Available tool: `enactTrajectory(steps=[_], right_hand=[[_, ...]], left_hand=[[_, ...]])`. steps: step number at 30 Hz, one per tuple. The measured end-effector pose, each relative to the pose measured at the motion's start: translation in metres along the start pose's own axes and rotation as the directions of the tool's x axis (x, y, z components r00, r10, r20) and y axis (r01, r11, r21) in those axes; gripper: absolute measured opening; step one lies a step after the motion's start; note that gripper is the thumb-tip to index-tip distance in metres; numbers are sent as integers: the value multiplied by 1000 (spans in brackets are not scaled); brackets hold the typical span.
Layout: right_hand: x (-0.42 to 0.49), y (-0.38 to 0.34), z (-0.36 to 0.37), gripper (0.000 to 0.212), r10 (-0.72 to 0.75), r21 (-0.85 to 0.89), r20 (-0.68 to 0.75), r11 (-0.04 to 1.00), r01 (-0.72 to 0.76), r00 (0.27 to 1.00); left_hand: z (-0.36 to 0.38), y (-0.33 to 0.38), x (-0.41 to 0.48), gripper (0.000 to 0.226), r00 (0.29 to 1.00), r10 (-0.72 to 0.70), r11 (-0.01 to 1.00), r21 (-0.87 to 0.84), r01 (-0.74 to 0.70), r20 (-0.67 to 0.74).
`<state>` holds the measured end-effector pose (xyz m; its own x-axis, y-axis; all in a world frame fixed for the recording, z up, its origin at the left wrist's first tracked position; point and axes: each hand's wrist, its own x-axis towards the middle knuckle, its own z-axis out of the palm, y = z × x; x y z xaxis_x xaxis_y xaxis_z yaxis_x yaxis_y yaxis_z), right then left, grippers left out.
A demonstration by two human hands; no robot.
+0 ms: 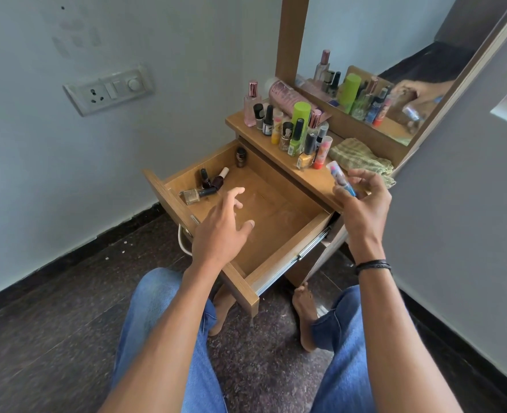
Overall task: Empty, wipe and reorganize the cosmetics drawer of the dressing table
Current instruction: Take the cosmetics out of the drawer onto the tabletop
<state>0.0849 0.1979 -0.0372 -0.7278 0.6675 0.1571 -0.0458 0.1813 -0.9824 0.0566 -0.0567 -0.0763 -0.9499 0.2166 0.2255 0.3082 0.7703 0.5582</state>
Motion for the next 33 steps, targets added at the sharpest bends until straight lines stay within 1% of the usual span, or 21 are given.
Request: enactTrajectory(steps=[2, 3, 6, 10, 15, 18, 21, 24, 27, 29, 31, 33], right_hand=[[5, 3, -1, 41, -6, 5, 45, 1000, 6, 999], [8, 4, 0, 41, -9, -12, 56, 1000, 9, 998], [14, 2, 8, 33, -26, -87, 49, 996, 30, 998], [12, -4, 25, 25, -84, -96, 37, 992, 87, 996], [18, -3, 42, 21, -155, -289, 36, 944, 159, 987], [20, -1, 48, 24, -148, -341, 56, 927, 158, 987], [20, 0, 50, 24, -156, -391, 38, 907, 158, 987], [19, 0, 51, 22, -163, -432, 26, 888, 158, 986], [18, 0, 51, 22, -159, -437, 25, 886, 154, 987], [18, 0, 49, 21, -163, -433, 23, 888, 157, 986], [17, 0, 49, 21, -165, -435, 18, 887, 156, 986], [16, -1, 49, 22, -161, -433, 9, 889, 149, 987]], left_hand=[[0, 1, -1, 64, 1000, -9, 1000, 14, 8, 4], [0, 1, -1, 64, 1000, -13, 1000, 21, 13, 7], [-1, 2, -1, 63, 1000, -21, 999, 40, 21, 14], [-2, 3, -1, 62, 1000, -23, 998, 52, 22, 15], [-2, 3, -1, 60, 999, -33, 998, 54, 32, 15], [-3, 3, 0, 59, 999, -34, 998, 58, 33, 23], [-4, 3, 0, 57, 999, -29, 998, 66, 26, 45], [-5, 4, 5, 55, 993, -51, 999, 19, 49, 102], [-8, 3, 21, 51, 985, -124, 990, -48, 130, 116], [-9, -4, 37, 47, 980, -187, 982, -2, 188, 63], [-9, -15, 56, 47, 973, -229, 965, 136, 224, 23], [-8, -25, 74, 51, 972, -229, 933, 295, 205, 47]])
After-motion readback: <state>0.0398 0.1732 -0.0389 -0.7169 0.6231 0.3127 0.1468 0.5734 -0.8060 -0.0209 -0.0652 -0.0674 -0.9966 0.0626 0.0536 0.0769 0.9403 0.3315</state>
